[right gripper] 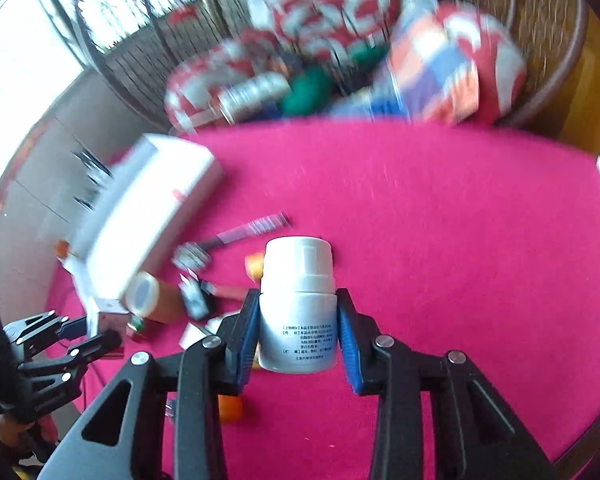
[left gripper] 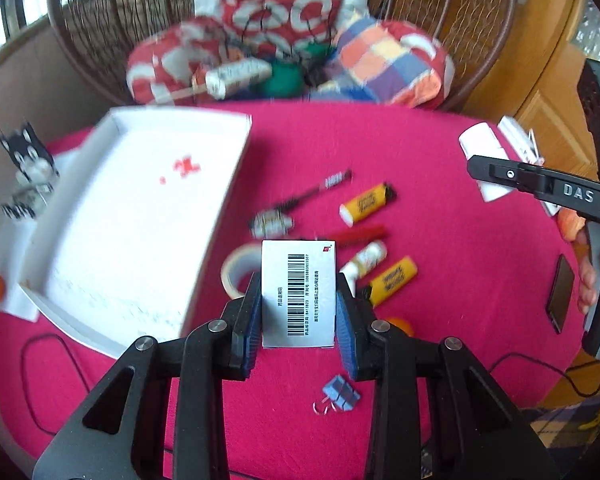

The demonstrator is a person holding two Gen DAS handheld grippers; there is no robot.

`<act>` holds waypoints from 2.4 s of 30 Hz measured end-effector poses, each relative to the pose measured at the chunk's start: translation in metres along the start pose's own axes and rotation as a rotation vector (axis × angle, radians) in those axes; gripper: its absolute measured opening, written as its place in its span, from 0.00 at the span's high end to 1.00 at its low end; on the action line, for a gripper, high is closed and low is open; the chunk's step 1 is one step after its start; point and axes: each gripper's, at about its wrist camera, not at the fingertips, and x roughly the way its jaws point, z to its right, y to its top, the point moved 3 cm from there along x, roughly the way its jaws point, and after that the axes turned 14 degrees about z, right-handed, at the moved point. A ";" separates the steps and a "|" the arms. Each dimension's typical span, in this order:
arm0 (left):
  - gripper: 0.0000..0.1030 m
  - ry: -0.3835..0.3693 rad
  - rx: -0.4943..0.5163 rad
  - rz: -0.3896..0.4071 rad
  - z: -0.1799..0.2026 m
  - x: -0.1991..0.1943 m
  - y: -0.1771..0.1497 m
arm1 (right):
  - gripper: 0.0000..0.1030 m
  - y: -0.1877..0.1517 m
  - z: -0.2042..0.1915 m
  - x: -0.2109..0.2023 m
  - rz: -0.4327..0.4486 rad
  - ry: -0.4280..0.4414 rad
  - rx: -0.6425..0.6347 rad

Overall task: Organize rigid objects
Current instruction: 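Lift the barcode card with the left tool while the right tool grasps the white pill bottle, then carry card and bottle over the white tray and open both tools to drop them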

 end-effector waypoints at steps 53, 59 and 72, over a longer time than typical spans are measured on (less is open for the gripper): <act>0.69 -0.009 -0.045 0.055 -0.198 -0.020 0.065 | 0.65 0.050 -0.240 0.043 0.132 0.225 -0.121; 0.69 -0.018 -0.174 -0.130 -0.226 0.049 0.030 | 0.65 0.019 -0.237 0.111 -0.023 0.152 -0.104; 0.22 0.045 -0.229 -0.187 -0.244 0.063 0.016 | 0.64 0.001 -0.237 0.155 -0.126 0.072 -0.129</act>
